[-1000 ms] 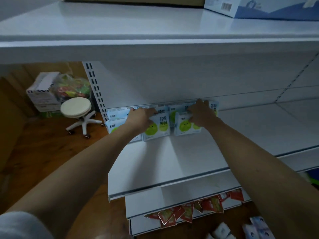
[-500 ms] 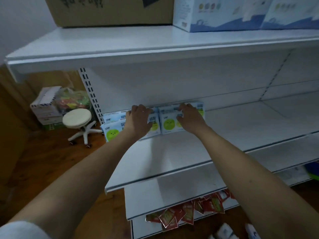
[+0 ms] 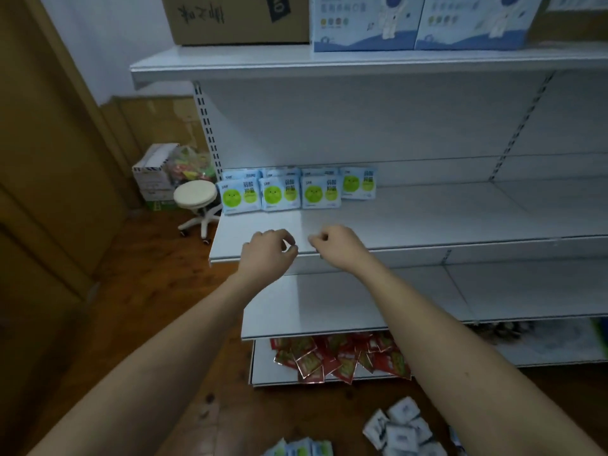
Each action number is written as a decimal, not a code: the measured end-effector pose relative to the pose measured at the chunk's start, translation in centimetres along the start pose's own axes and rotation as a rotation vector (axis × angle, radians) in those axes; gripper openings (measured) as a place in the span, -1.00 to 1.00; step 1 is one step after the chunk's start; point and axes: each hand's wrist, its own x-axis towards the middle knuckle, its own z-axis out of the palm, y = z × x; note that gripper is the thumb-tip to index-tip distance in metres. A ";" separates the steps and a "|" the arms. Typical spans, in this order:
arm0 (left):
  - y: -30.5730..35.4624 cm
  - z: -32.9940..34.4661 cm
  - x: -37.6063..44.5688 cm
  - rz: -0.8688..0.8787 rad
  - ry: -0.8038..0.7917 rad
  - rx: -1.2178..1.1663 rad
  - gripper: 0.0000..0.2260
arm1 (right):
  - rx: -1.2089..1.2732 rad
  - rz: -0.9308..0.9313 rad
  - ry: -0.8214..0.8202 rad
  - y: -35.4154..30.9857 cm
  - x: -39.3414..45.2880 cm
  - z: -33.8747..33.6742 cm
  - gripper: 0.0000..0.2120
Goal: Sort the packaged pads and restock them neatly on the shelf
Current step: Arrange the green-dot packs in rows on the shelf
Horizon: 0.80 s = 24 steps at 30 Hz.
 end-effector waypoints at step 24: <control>-13.8 15.6 -30.1 -0.564 -0.516 -0.244 -0.81 | -0.135 0.379 -0.743 10.6 -21.1 23.4 -0.77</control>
